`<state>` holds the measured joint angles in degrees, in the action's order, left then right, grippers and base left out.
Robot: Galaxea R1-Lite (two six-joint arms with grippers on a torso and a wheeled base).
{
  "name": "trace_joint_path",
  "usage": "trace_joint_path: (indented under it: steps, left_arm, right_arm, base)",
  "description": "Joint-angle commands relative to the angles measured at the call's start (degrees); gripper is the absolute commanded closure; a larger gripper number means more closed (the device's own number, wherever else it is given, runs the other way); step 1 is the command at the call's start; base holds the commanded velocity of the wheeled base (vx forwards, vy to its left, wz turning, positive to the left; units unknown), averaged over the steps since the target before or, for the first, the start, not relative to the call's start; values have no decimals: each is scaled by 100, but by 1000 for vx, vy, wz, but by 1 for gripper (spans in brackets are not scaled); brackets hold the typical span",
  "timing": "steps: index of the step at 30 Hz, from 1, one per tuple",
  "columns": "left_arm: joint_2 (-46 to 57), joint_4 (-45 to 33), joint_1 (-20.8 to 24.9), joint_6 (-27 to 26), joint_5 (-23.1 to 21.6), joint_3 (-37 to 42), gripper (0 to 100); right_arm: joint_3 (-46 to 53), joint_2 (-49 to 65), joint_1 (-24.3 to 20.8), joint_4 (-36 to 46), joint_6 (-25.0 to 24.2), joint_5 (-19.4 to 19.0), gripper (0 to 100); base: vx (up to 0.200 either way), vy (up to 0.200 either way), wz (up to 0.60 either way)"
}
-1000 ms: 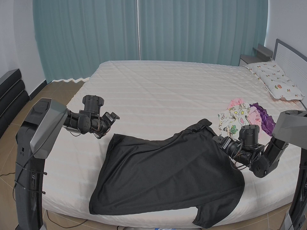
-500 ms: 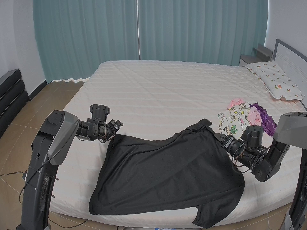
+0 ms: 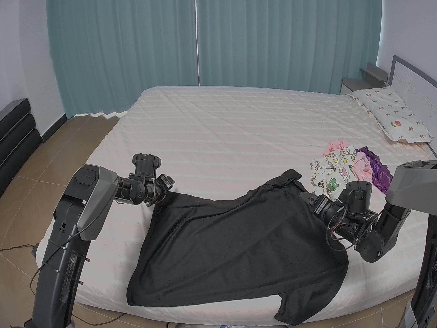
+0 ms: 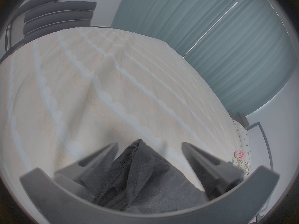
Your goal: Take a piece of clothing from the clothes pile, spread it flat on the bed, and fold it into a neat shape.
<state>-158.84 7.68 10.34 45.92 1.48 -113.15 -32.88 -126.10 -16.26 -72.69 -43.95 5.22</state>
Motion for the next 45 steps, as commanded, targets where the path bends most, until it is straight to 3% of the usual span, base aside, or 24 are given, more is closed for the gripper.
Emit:
trace_joint_path:
  steps: [1, 14, 45]
  left_arm:
    - [-94, 5, 3, -75, 28, -31, 100]
    - [-112, 93, -102, 40, 696, -144, 100]
    - [-94, 629, -577, 31, 969, -144, 100]
  right_arm:
    - [-17, -2, 27, -8, 0, -3, 0]
    - [27, 33, 88, -8, -9, 6, 0]
    - [62, 24, 158, -87, -9, 67, 0]
  base:
    - [0, 0, 0]
    - [0, 0, 0]
    - [0, 0, 0]
